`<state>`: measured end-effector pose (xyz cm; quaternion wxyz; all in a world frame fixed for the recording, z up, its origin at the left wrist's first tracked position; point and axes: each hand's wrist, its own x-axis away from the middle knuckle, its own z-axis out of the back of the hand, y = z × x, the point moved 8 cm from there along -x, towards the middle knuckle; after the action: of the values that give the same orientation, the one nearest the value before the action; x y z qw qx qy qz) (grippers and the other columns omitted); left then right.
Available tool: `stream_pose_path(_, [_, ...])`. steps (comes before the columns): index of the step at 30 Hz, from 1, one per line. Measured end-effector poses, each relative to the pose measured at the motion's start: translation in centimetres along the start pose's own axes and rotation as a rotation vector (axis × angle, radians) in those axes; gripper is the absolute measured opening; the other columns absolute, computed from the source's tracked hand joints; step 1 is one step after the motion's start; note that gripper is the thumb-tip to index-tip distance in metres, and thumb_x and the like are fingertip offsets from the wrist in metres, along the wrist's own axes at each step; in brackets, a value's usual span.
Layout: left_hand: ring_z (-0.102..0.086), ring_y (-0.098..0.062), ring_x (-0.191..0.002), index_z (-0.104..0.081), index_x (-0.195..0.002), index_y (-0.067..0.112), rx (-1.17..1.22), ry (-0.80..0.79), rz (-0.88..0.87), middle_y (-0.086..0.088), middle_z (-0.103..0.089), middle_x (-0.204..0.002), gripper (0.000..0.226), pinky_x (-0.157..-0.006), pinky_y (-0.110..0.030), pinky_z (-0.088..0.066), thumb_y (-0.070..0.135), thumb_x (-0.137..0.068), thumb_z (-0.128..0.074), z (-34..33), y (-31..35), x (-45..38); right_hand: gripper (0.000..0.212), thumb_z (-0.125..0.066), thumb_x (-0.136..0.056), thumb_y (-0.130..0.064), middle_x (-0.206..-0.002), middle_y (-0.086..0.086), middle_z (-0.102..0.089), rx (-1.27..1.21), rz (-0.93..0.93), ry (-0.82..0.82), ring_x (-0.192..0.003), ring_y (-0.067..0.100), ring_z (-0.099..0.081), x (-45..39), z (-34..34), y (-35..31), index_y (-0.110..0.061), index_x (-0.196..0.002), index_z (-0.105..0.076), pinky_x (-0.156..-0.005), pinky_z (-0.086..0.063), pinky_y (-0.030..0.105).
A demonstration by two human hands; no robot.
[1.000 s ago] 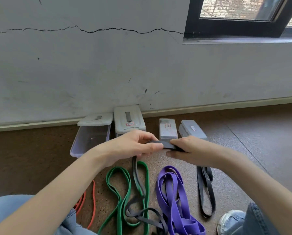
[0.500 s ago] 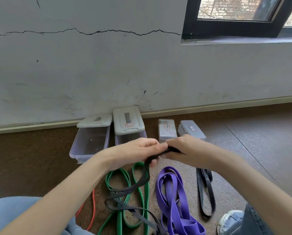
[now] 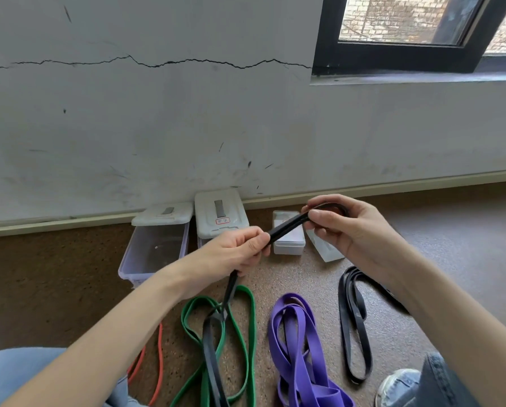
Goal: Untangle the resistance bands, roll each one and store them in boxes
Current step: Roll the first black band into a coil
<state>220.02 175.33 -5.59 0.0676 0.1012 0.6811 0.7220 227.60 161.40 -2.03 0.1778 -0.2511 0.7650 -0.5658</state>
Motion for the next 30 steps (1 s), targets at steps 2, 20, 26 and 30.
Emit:
stream_pose_path(2, [-0.028, -0.004, -0.050, -0.062, -0.075, 0.030, 0.040, -0.006, 0.068, 0.013, -0.035, -0.056, 0.035, -0.051, -0.013, -0.030, 0.060, -0.083, -0.046, -0.2, -0.9, -0.1, 0.018, -0.074, -0.062, -0.010, -0.098, 0.012, -0.071, -0.060, 0.019, 0.012, -0.068, 0.010, -0.066, 0.0, -0.3, 0.1, -0.012, -0.081, -0.076, -0.060, -0.052, 0.014])
stream_pose_path(20, [-0.068, -0.019, -0.080, -0.064, -0.068, 0.034, -0.302, 0.445, -0.033, 0.003, -0.069, -0.075, 0.014, -0.079, -0.038, -0.055, 0.034, -0.071, -0.077, 1.8, 2.3, 1.3, 0.038, -0.070, -0.081, -0.020, -0.088, -0.003, -0.065, 1.213, 0.139, -0.231, -0.073, 0.007, -0.058, 0.5, -6.4, 2.6, -0.024, -0.098, -0.038, -0.059, -0.042, 0.011])
stream_pose_path(26, [-0.069, -0.017, -0.071, -0.057, -0.077, 0.014, 0.303, 0.453, 0.019, -0.007, -0.065, -0.081, 0.015, -0.067, -0.020, -0.057, 0.002, -0.080, -0.065, 3.0, 1.9, 2.2, 0.040, -0.073, -0.078, -0.013, -0.067, -0.019, -0.053, 1.094, 0.352, -0.142, -0.061, -0.007, -0.049, 1.1, -7.0, 0.1, -0.031, -0.085, -0.037, -0.056, -0.036, 0.010])
stream_pose_path(30, [-0.070, -0.017, -0.073, -0.063, -0.074, 0.012, 0.130, 0.430, 0.022, -0.008, -0.066, -0.079, 0.008, -0.072, -0.022, -0.057, 0.010, -0.077, -0.070, 2.6, 2.2, 1.9, 0.028, -0.066, -0.083, -0.009, -0.081, -0.010, -0.060, 0.943, 0.396, -0.078, -0.081, 0.011, -0.060, 1.7, -6.0, -1.0, -0.030, -0.088, -0.047, -0.076, -0.050, 0.027])
